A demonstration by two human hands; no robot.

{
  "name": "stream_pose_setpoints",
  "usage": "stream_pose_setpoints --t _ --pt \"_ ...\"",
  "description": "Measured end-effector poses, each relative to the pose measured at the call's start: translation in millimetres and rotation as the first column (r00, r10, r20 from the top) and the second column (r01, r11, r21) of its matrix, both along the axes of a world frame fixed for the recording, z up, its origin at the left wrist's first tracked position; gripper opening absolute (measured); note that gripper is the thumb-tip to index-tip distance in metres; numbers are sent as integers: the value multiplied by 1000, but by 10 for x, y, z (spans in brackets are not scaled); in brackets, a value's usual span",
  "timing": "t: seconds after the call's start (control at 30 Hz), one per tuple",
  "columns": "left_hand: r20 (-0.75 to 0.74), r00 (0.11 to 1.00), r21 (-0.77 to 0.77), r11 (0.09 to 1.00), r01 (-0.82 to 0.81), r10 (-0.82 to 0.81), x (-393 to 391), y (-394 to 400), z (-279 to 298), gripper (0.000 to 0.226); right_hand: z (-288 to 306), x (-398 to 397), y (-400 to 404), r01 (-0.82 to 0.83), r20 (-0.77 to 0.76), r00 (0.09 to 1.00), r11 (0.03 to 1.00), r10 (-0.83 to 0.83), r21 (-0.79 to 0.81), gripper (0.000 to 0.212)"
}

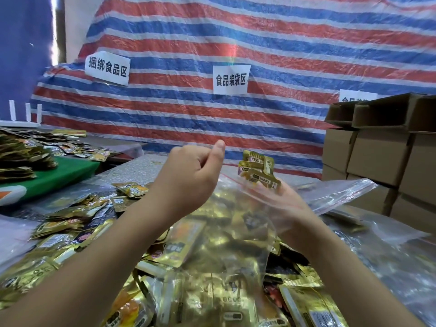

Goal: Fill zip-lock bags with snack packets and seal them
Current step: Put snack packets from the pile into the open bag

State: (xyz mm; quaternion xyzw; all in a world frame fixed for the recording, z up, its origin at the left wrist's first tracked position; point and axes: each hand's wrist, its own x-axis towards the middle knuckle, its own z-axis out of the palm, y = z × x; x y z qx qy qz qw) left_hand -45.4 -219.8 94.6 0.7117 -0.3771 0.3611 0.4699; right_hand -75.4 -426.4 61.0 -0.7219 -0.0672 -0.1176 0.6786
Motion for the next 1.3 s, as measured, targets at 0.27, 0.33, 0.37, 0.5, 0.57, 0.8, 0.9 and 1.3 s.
stream_pose_setpoints --t 0.27,0.33,0.37,0.5,0.57,0.8,0.9,1.3 --pt "-81 994 166 983 80 -67 -3 -44 -76 61 185 -116 168 -138 3 990 964 141 226 51" --pt "-61 997 207 976 66 -55 -23 -54 -79 60 228 -183 165 -197 -13 976 914 215 355 44" --pt "-57 997 215 974 65 -54 -33 -59 -80 59 257 -221 166 -205 -7 974 895 227 396 47" --pt "-46 996 171 981 88 -81 -21 -65 -85 57 386 -298 118 -179 136 983 844 127 506 44" --pt "-25 997 150 985 80 -78 -16 -71 -89 57 452 -325 73 -184 213 974 794 70 580 39" --pt "87 995 13 998 57 -58 -52 -81 -74 56 500 -394 43 7 377 924 989 -62 147 33" --pt "136 990 -40 998 42 -36 -58 -69 -52 54 484 -424 -60 -39 327 942 993 73 -110 39" --pt "212 977 -50 998 46 -35 -106 -82 -76 48 519 -542 -130 -140 127 958 807 256 -574 31"
